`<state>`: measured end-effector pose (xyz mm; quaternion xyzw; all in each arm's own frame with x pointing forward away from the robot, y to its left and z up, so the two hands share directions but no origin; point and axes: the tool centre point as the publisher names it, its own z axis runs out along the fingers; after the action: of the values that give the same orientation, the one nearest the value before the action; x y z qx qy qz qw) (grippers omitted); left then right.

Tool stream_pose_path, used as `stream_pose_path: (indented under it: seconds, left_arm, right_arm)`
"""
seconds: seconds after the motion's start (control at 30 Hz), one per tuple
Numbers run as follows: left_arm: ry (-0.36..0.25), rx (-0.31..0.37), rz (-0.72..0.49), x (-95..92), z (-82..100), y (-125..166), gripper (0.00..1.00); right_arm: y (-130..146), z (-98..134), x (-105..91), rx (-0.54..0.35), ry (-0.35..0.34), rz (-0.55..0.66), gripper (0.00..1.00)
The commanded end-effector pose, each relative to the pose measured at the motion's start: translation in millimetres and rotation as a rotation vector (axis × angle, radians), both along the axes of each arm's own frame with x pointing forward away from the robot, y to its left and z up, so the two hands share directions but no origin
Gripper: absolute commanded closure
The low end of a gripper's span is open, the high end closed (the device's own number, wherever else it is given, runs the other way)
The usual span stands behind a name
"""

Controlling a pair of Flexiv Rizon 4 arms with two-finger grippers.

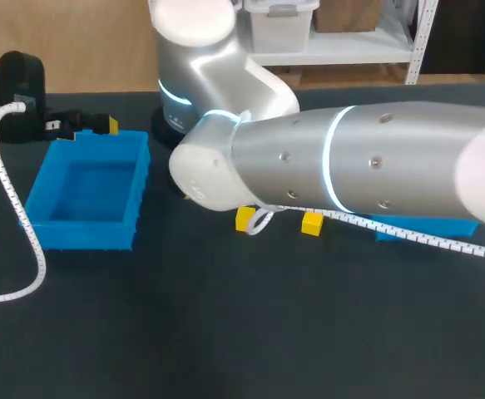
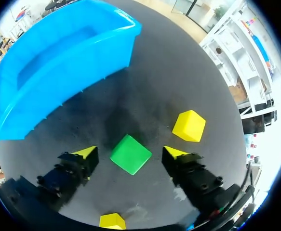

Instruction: Put the green cubes in the right bin and the yellow cubes in the left bin.

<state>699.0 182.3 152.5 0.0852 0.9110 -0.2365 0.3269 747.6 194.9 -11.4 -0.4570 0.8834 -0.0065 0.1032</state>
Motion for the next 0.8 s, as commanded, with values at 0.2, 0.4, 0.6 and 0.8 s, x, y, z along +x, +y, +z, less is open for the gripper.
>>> stream_pose_path:
  seconds: [0.2, 0.4, 0.6, 0.8]
  left_arm:
    - [-0.006, -0.010, -0.008, 0.0, -1.6, 2.3, 0.00]
    - [-0.006, -0.010, -0.008, 0.0, -1.6, 2.3, 0.00]
    - [-0.006, -0.010, -0.008, 0.0, -1.6, 2.3, 0.00]
    - [-0.006, -0.010, -0.008, 0.0, -1.6, 2.3, 0.00]
  right_arm:
    - [-14.3, 3.0, -1.8, -0.026, -0.011, -0.008, 1.00]
    - [-26.7, 21.3, 4.7, -0.036, -0.060, -0.009, 1.00]
    - [-40.7, 60.6, 9.1, -0.009, -0.147, -0.008, 1.00]
    - [-72.8, 102.3, 5.7, 0.020, -0.221, -0.044, 1.00]
